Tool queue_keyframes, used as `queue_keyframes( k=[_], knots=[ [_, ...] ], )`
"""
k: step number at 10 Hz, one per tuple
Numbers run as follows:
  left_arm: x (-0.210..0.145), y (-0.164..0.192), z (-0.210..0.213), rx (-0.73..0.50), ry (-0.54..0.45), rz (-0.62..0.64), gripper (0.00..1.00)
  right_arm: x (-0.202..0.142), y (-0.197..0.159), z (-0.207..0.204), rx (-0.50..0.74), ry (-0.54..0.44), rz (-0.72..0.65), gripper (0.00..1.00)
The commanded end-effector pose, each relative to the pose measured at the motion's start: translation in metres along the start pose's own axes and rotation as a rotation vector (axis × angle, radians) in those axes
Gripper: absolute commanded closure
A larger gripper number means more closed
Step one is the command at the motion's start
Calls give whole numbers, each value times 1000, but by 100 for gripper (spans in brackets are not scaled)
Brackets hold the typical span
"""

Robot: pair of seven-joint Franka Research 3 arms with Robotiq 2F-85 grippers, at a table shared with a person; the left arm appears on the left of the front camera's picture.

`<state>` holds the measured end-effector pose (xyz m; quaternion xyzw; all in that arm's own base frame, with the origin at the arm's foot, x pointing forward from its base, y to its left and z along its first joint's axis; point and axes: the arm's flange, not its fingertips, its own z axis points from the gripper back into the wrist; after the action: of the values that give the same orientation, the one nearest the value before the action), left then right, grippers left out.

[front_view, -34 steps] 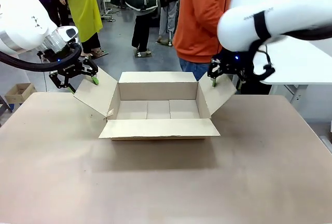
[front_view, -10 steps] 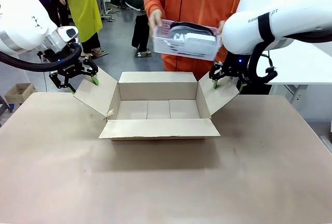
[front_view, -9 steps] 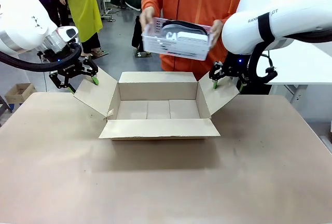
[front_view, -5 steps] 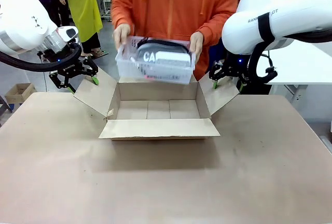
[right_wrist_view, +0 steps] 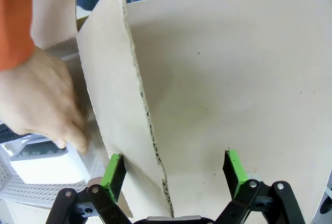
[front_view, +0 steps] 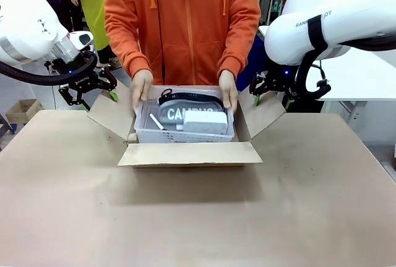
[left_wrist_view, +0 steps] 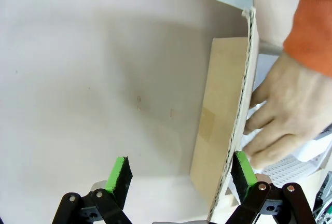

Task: Pack the gift set into the box.
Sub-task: Lift both hands away from the flaps of the Package Box.

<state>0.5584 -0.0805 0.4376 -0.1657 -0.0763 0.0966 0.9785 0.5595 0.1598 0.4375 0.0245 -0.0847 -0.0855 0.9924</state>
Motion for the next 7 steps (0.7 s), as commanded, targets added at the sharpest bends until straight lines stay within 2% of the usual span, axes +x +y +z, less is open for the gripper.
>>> queue_keyframes(
  k=[1,7],
  knots=[
    [-1,-1,2,12,-12,11,0,2,5,2,-18,-10,-22,0],
    [-1,-1,2,12,-12,11,0,2,5,2,-18,-10,-22,0]
  ],
)
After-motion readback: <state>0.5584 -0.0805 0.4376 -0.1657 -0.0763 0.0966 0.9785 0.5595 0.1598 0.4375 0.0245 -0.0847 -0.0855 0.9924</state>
